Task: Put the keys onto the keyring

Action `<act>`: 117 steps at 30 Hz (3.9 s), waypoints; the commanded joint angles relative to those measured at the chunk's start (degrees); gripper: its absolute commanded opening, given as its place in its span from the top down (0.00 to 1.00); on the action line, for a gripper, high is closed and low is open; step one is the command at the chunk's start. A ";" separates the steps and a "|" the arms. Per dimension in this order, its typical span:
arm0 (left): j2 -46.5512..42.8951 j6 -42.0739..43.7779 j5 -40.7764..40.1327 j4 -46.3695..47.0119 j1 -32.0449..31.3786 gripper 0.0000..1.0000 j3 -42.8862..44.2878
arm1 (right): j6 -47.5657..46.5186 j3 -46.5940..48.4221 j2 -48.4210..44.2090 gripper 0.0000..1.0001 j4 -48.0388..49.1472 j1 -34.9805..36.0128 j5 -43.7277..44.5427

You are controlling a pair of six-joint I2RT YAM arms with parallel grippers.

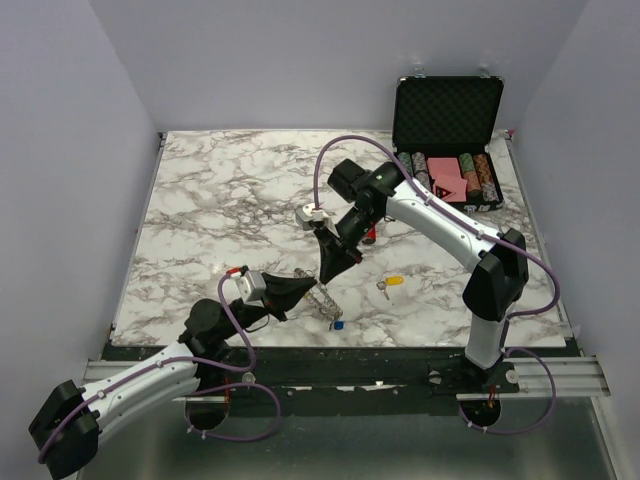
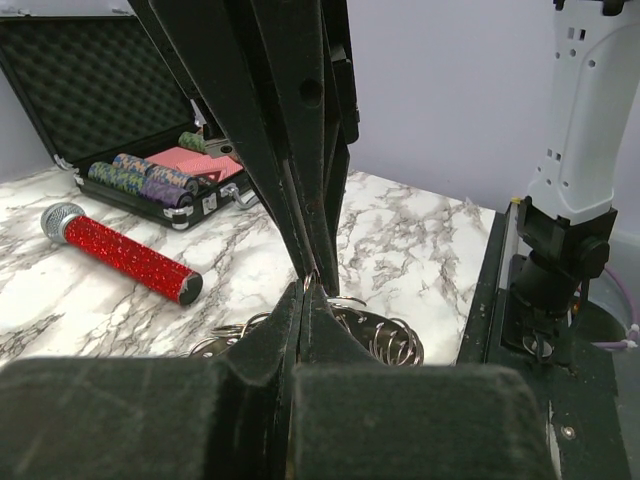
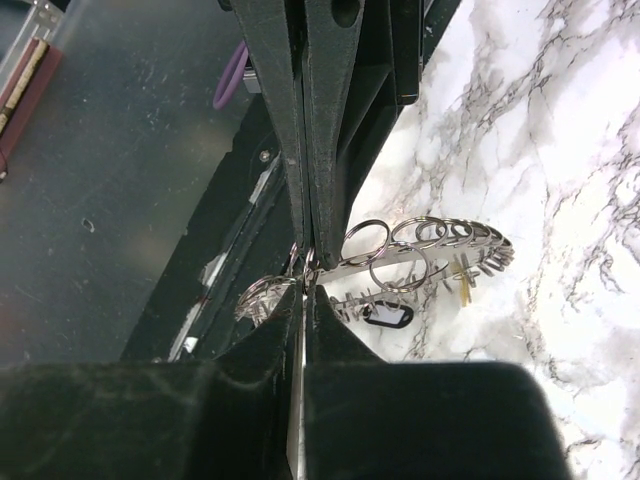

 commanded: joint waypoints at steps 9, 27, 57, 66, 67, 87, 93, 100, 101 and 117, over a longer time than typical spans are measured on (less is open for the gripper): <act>-2.67 -1.60 -3.23 -4.65 0.18 0.86 -4.73 | -0.05 2.92 1.33 1.00 -4.43 0.73 3.58; -4.09 -3.97 -2.62 -16.89 0.18 0.40 3.37 | 1.53 2.75 0.36 1.00 -5.14 3.89 15.98; -6.63 0.69 2.74 -14.84 1.23 0.60 3.54 | 1.27 2.05 0.09 1.00 -5.05 4.68 15.10; -10.93 -5.38 -0.67 -20.56 1.23 0.62 2.05 | 1.00 1.96 0.09 1.00 -5.05 4.68 14.93; -11.37 -4.77 -1.81 -20.83 1.14 0.62 1.96 | 0.92 1.87 0.18 1.00 -5.05 4.68 14.84; 0.40 2.09 8.37 -15.91 4.66 0.71 8.11 | 0.30 1.25 -0.17 1.00 -5.05 4.86 14.40; 2.15 3.15 9.77 -16.87 5.10 0.73 9.25 | -0.05 0.90 -0.34 1.00 -5.14 4.86 14.23; 1.99 3.50 12.59 -18.19 5.10 0.74 9.96 | 0.04 0.90 -0.43 1.00 -5.05 4.86 14.14; 1.37 3.41 12.68 -18.63 5.10 0.74 9.96 | -0.05 0.82 -0.52 1.00 -5.05 4.86 14.14; 4.62 4.82 14.34 -22.50 5.10 0.77 12.51 | -0.14 0.64 -0.78 0.99 -5.05 4.86 13.87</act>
